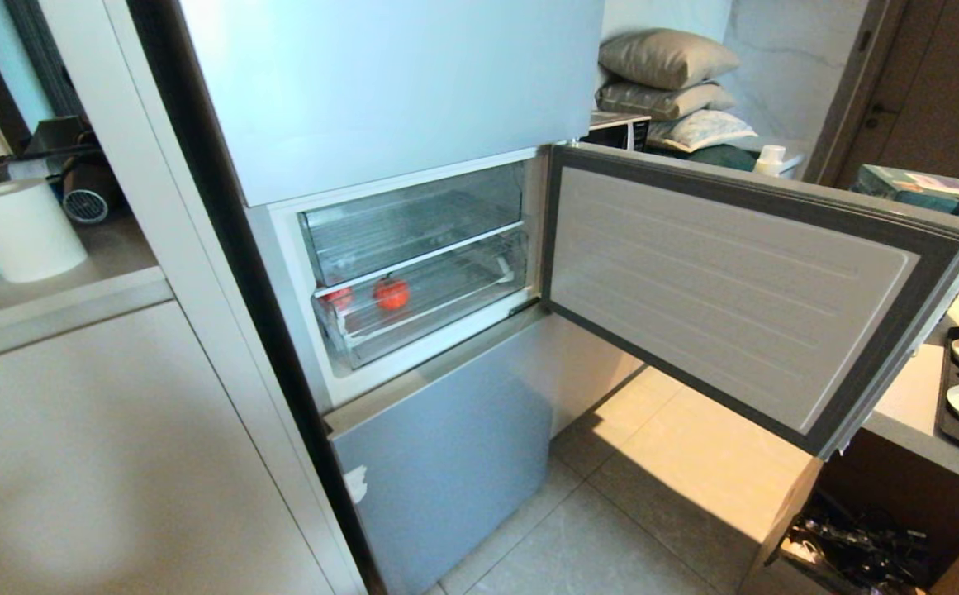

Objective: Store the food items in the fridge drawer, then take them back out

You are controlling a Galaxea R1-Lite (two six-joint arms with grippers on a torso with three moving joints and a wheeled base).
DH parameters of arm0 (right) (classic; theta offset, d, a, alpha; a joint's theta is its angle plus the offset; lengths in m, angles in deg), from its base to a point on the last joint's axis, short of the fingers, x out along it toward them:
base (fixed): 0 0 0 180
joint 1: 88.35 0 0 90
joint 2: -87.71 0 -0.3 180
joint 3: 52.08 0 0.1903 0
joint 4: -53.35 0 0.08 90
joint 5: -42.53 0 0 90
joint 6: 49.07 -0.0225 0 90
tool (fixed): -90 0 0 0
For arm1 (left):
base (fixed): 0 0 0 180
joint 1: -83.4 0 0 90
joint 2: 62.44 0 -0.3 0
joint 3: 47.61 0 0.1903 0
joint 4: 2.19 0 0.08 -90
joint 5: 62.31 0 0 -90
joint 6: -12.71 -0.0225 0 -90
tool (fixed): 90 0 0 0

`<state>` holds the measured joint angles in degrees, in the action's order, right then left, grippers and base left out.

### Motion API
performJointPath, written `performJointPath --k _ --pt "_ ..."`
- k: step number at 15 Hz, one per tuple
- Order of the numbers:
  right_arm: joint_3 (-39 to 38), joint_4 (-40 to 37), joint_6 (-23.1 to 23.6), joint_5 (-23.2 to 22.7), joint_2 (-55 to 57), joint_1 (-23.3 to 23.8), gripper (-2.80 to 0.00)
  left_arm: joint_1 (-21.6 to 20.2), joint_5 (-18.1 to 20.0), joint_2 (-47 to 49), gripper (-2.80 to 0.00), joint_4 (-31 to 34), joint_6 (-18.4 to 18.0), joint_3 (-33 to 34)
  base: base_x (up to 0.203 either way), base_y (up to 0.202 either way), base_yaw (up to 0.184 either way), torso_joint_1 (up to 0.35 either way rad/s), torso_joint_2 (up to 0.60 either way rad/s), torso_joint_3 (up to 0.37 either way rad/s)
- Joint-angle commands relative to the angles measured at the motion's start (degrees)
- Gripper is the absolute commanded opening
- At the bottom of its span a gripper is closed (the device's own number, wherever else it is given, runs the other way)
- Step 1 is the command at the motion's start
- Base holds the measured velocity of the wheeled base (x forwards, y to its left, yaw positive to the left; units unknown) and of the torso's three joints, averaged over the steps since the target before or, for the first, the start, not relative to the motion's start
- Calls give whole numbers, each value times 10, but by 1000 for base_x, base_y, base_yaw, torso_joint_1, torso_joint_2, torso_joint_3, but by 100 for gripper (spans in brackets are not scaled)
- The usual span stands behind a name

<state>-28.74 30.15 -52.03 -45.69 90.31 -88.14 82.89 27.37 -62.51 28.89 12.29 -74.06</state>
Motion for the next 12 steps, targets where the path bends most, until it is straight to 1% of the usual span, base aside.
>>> performJointPath --k 1,3,4,5,6,8,9,10,11,12 --pt "2 72 -30 5 116 8 -280 0 0 0 -280 0 0 0 0 0 0 0 0 0" --pt "13 212 -110 16 241 41 -280 0 0 0 -280 0 0 0 0 0 0 0 0 0" --pt "21 283 -161 20 310 84 -280 0 0 0 -280 0 0 0 0 0 0 0 0 0" --pt "27 345 -210 17 368 145 -280 0 0 0 -280 0 0 0 0 0 0 0 0 0" --pt "32 395 -258 3 408 217 -280 0 0 0 -280 0 0 0 0 0 0 0 0 0" --pt "49 463 -357 -61 492 371 -280 0 0 0 -280 0 0 0 0 0 0 0 0 0" --pt "67 486 -403 -99 545 436 -280 0 0 0 -280 0 0 0 0 0 0 0 0 0" --pt "90 502 -439 -126 591 475 -280 0 0 0 -280 0 0 0 0 0 0 0 0 0" --pt "118 520 -477 -146 643 497 -280 0 0 0 -280 0 0 0 0 0 0 0 0 0" --pt "142 541 -513 -160 689 509 -280 0 0 0 -280 0 0 0 0 0 0 0 0 0"
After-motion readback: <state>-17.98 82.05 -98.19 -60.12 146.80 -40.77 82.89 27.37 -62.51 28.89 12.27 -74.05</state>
